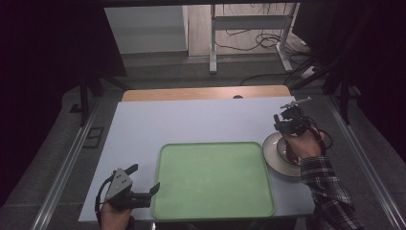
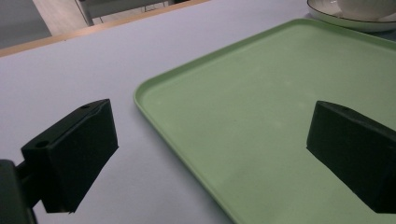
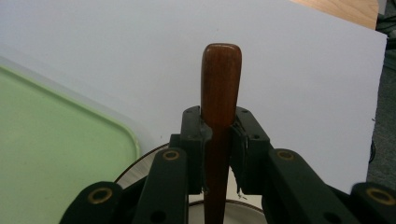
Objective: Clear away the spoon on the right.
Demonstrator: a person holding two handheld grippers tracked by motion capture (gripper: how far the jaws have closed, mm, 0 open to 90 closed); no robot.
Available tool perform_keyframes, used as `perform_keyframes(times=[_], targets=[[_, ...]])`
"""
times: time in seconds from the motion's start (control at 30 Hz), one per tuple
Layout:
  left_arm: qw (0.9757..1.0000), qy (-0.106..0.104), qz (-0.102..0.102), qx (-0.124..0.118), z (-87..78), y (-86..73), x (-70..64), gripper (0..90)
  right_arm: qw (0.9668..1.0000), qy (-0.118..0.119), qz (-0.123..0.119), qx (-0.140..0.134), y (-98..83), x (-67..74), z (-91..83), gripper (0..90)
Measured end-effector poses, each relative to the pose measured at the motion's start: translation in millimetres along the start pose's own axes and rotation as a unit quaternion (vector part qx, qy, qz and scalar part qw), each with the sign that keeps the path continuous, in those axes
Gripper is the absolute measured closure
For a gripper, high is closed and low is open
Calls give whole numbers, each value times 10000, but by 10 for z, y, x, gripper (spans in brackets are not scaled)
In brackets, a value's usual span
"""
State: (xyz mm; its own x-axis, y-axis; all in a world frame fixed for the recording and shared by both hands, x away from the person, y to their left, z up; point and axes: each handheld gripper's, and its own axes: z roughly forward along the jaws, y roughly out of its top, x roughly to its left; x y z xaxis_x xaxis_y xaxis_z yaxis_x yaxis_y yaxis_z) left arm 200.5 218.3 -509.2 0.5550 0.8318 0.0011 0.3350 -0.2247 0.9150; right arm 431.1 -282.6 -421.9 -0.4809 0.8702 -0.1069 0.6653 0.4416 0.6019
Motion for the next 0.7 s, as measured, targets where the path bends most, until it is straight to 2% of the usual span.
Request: perform_keyframes(times=[0.4, 0.7], targets=[[10000, 49, -7, -83, -19, 5, 1, 18, 9997, 107, -151, 140, 157, 25, -171, 766], [9998, 79, -16, -157, -35, 10, 2, 18, 9991, 154, -173, 369, 259, 43, -265, 766]])
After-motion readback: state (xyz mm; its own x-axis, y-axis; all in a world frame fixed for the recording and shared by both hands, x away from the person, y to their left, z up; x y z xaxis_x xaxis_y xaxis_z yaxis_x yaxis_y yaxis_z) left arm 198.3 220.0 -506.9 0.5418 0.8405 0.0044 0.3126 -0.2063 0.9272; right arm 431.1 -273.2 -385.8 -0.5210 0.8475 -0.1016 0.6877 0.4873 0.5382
